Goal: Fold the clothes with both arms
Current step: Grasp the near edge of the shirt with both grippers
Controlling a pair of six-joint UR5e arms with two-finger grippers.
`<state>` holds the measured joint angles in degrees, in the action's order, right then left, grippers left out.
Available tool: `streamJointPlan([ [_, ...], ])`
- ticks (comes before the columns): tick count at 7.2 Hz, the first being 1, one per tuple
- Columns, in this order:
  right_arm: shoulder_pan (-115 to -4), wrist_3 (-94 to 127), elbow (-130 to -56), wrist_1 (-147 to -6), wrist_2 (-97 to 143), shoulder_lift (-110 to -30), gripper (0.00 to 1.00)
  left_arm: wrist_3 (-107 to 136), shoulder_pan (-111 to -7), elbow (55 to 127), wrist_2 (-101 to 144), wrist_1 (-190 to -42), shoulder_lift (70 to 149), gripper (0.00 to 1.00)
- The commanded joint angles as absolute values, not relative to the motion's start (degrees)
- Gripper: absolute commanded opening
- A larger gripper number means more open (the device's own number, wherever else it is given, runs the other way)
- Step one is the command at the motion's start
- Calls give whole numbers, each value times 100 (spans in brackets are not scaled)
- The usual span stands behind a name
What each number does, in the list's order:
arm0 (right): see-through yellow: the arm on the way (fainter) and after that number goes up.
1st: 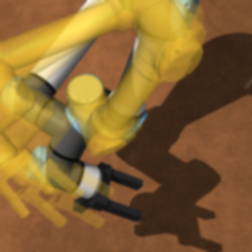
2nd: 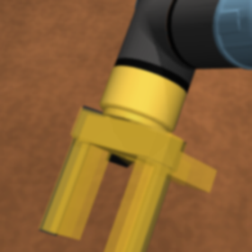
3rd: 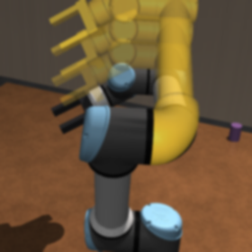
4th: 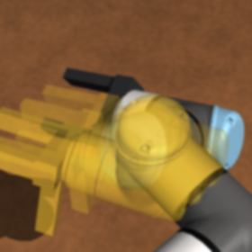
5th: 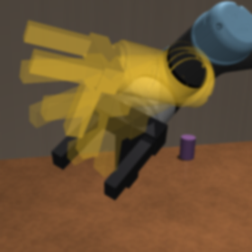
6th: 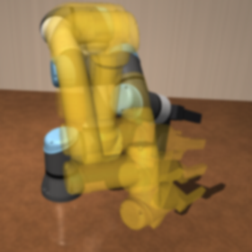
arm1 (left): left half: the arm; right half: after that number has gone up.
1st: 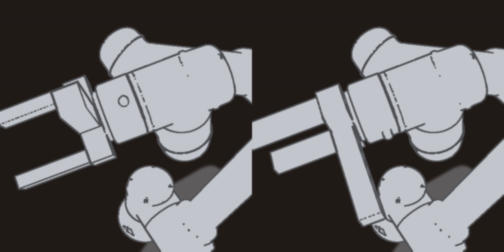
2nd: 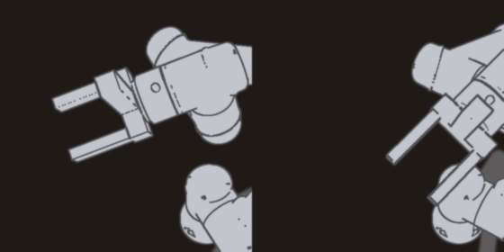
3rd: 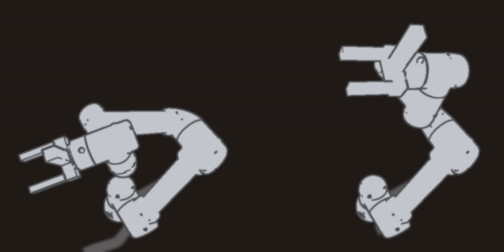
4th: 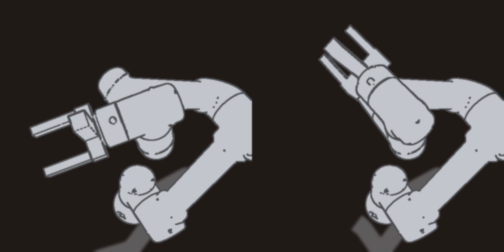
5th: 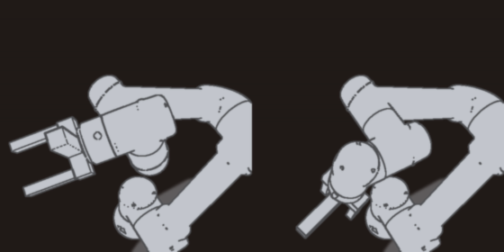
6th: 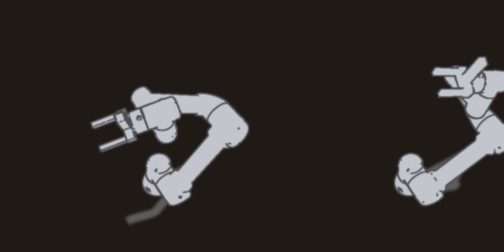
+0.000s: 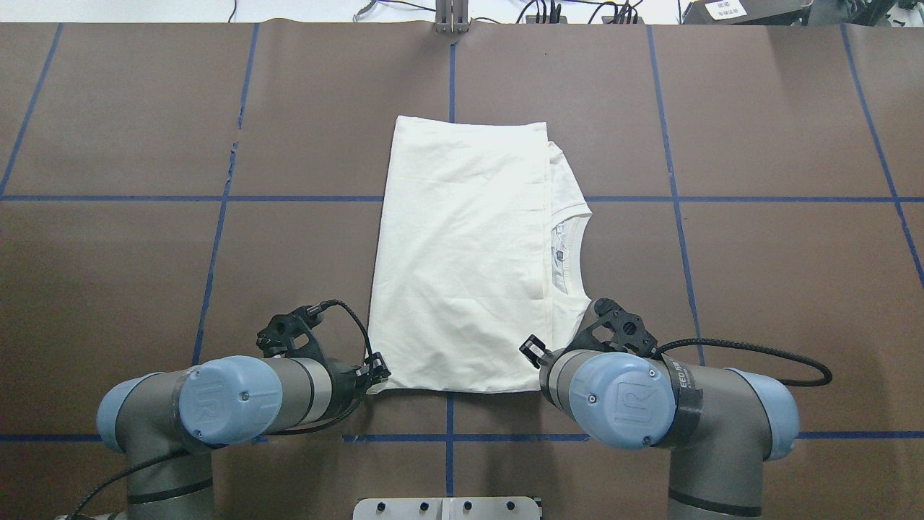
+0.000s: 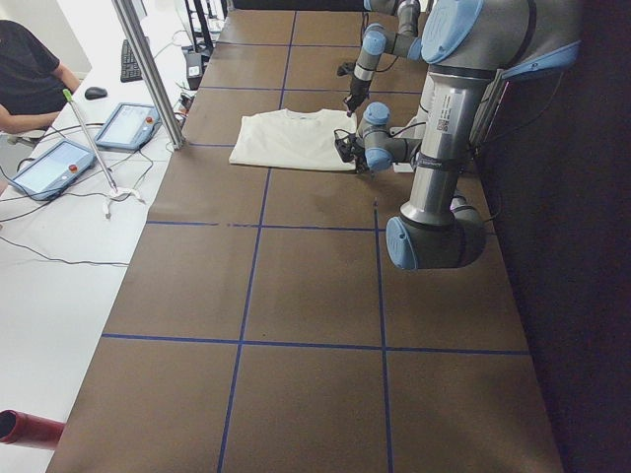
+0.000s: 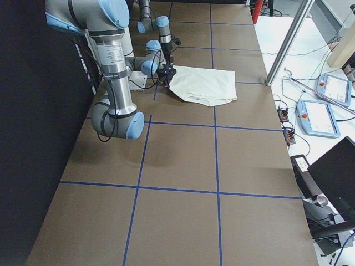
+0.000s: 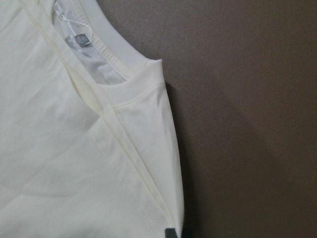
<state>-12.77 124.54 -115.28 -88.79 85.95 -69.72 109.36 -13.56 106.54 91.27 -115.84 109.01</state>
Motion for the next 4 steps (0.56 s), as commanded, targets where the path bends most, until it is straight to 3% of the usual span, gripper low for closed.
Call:
streamJointPlan([
  [1, -1283, 12454, -11531, -8877, 8596, -6970, 0, 10942, -1345, 10635, 9123, -11584, 10916, 39],
  [2, -1283, 12454, -11540, -8877, 8596, -6970, 0, 10934, -1258, 10626, 9123, -11584, 10925, 14],
  [3, -1301, 12445, -11540, -8886, 8596, -6970, 0, 10934, -1213, 10626, 9123, -11584, 10925, 0],
  [4, -1301, 12445, -11540, -8886, 8596, -6970, 0, 10934, -1213, 10722, 9123, -11584, 10890, 0],
])
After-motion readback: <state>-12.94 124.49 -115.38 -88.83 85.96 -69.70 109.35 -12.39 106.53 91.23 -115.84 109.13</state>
